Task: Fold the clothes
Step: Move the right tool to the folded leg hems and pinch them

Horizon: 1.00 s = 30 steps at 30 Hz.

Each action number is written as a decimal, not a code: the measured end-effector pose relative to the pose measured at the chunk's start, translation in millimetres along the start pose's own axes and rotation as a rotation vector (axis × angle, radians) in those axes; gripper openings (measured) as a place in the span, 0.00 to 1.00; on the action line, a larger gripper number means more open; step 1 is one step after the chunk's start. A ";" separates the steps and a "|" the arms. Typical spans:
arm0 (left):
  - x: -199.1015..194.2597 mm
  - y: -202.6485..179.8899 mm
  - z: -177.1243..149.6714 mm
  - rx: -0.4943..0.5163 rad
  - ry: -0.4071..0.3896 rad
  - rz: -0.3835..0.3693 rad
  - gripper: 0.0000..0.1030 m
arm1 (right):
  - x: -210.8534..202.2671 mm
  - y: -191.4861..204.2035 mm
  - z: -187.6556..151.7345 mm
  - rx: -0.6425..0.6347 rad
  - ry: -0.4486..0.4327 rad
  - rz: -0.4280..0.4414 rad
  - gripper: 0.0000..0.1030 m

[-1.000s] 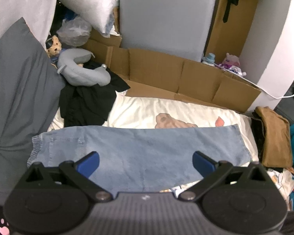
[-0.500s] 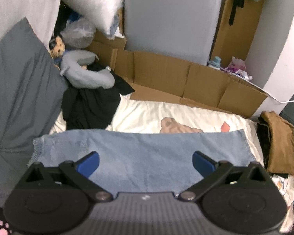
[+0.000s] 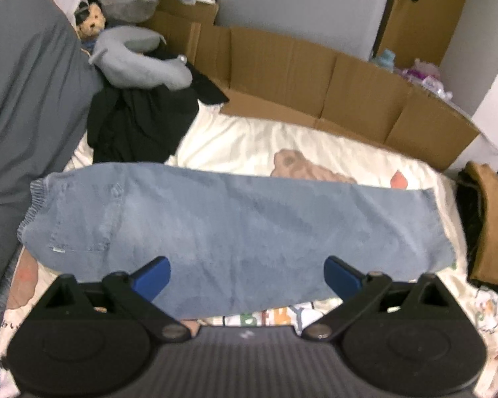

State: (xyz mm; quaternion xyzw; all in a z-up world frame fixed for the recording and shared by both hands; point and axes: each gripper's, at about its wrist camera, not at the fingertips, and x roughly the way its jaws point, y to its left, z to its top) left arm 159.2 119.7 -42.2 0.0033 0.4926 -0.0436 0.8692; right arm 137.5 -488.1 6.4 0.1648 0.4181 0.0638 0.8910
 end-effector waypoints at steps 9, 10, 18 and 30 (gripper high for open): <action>48.6 -31.4 -13.7 0.050 0.004 0.010 0.93 | 65.0 -48.4 -55.8 0.066 -0.020 -0.024 0.84; 55.1 -33.1 -15.5 0.047 0.004 0.011 0.93 | 74.2 -55.1 -63.4 0.087 -0.016 -0.020 0.83; 104.5 -42.7 -29.8 0.046 0.024 0.014 0.87 | 131.1 -76.0 -107.5 0.158 -0.054 0.019 0.72; 150.5 -27.7 -50.2 -0.009 0.034 0.056 0.87 | 223.8 -50.5 -129.5 0.212 -0.031 0.181 0.67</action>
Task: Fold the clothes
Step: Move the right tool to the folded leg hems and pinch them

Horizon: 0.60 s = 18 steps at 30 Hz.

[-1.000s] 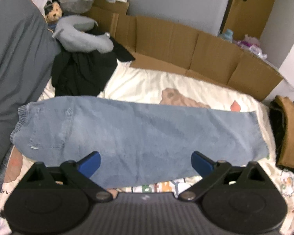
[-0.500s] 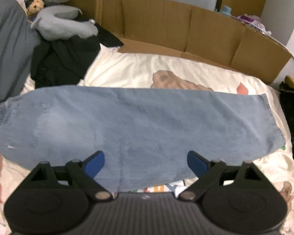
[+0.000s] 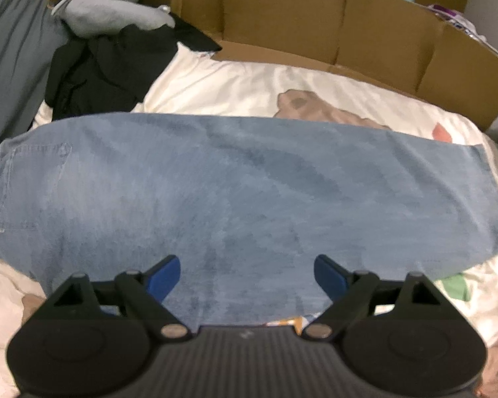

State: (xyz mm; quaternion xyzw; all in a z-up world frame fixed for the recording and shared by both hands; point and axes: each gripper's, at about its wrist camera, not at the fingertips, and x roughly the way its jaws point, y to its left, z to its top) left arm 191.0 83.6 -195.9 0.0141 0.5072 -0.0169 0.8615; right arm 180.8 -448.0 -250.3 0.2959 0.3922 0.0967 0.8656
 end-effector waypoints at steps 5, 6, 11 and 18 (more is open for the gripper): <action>21.5 1.4 -1.4 -0.051 0.024 0.006 0.86 | 42.9 -16.1 -8.5 0.111 0.016 0.041 0.66; 24.7 1.2 -0.8 -0.055 0.033 0.002 0.86 | 51.0 -21.3 -10.4 0.159 0.018 0.055 0.66; 33.0 -7.4 5.0 -0.006 0.049 0.000 0.85 | 79.1 -33.4 -25.6 0.310 -0.019 0.097 0.66; 35.1 -14.6 9.9 0.018 0.047 -0.020 0.85 | 93.3 -27.7 -38.3 0.351 -0.059 0.039 0.65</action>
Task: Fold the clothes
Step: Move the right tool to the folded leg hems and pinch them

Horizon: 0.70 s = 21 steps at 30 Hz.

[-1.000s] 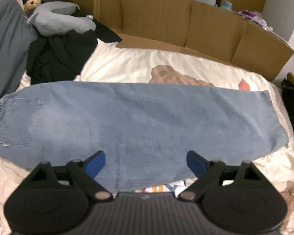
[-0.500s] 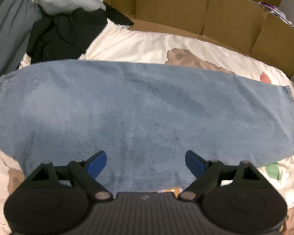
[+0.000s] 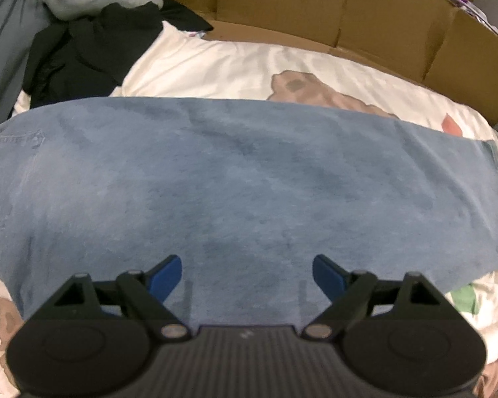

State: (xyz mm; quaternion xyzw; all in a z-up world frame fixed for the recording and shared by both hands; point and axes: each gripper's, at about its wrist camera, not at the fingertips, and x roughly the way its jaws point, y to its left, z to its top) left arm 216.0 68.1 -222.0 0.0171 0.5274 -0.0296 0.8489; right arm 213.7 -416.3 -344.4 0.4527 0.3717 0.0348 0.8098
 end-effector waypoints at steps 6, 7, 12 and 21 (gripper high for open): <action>-0.4 3.2 -6.7 -0.017 0.014 -0.003 0.85 | 3.9 2.3 2.3 0.034 -0.005 0.060 0.45; -1.0 4.3 -7.8 -0.017 0.015 -0.002 0.85 | 3.0 2.4 2.2 0.038 -0.006 0.074 0.43; -0.6 9.2 -13.5 -0.017 0.026 0.002 0.85 | 7.7 -2.9 -1.9 0.093 0.007 0.123 0.44; 3.7 8.8 -16.7 -0.041 0.028 -0.023 0.85 | 35.8 -0.2 8.0 0.112 0.027 0.126 0.43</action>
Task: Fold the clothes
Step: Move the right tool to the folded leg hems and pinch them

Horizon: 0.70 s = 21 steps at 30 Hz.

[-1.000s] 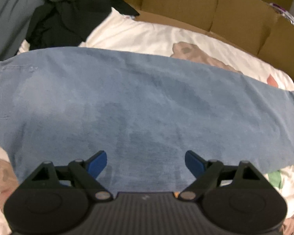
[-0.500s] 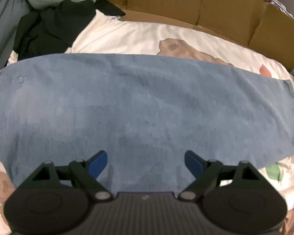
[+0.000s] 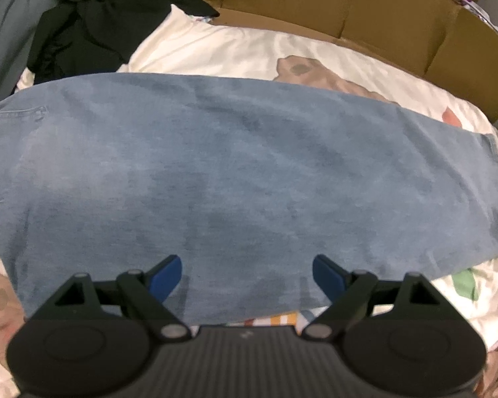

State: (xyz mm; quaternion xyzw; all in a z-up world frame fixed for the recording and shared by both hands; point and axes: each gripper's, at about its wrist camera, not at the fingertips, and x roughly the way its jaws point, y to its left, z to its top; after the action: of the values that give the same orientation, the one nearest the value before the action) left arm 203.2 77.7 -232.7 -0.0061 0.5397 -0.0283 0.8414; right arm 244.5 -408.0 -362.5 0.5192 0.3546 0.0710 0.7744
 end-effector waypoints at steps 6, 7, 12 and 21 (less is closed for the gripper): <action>-4.6 7.7 -1.6 -0.048 -0.001 -0.015 0.85 | -9.5 -14.9 0.0 0.135 -0.021 0.031 0.37; -5.2 9.9 -2.5 -0.059 0.000 -0.017 0.85 | -13.8 -16.8 -2.6 0.152 -0.032 0.035 0.39; -2.8 18.3 -11.1 -0.088 0.018 -0.009 0.85 | -19.6 -18.2 -15.8 0.152 -0.052 0.044 0.39; 0.6 21.3 -19.5 -0.130 0.024 -0.031 0.85 | -13.5 7.1 -17.3 0.047 -0.070 0.012 0.36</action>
State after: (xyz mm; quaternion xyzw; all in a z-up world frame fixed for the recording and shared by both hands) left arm 186.6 99.4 -242.3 -0.0686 0.5504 -0.0064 0.8321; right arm 225.6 -398.2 -353.7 0.5414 0.3257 0.0491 0.7736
